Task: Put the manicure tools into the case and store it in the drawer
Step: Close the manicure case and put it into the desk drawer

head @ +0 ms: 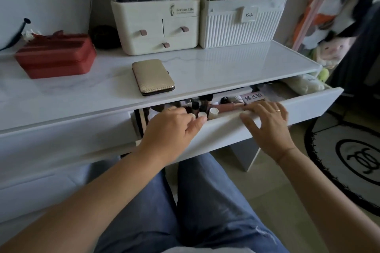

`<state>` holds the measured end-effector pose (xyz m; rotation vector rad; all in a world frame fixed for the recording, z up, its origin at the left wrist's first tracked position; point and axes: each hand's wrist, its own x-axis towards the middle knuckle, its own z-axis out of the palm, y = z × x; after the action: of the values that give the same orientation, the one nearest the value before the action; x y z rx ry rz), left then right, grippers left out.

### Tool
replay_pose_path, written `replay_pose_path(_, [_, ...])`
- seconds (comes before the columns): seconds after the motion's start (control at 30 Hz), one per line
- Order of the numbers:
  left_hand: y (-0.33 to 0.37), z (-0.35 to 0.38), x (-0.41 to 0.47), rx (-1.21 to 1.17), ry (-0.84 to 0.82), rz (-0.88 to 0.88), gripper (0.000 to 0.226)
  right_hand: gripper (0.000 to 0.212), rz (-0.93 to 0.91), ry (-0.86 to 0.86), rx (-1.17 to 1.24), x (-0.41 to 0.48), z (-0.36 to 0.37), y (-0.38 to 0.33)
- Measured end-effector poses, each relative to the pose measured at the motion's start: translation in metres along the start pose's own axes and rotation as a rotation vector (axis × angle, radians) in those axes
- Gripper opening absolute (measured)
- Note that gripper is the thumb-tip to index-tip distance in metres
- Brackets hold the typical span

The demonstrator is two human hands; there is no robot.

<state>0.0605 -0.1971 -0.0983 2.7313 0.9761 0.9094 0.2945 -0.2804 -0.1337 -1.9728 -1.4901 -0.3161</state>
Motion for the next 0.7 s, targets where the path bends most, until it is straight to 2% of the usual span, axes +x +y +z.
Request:
replay_pose_path(0.17, [0.013,-0.008,-0.005,-0.053,-0.059,0.034,0.058,0.027,0.069,0.088,0.004,-0.016,-0.013,-0.002])
replay_pose_path(0.27, [0.026,-0.007,-0.011,-0.013,-0.092,0.101,0.066,0.035,0.111,0.123,0.009,-0.031,-0.02,-0.001])
replay_pose_path(0.4, [0.036,-0.004,-0.013,-0.089,-0.112,0.175,0.059,0.042,0.118,0.125,-0.009,-0.045,-0.029,0.001])
replay_pose_path(0.5, [0.038,-0.005,-0.012,-0.107,-0.118,0.211,0.06,0.056,0.171,0.094,-0.028,-0.044,-0.034,0.001])
replay_pose_path(0.6, [0.028,-0.019,-0.004,-0.23,-0.047,0.168,0.056,0.064,0.224,0.068,-0.004,-0.029,-0.041,-0.01])
replay_pose_path(0.7, [-0.004,-0.038,0.021,-0.317,0.225,-0.036,0.04,0.047,0.209,0.02,0.156,0.011,-0.047,-0.045])
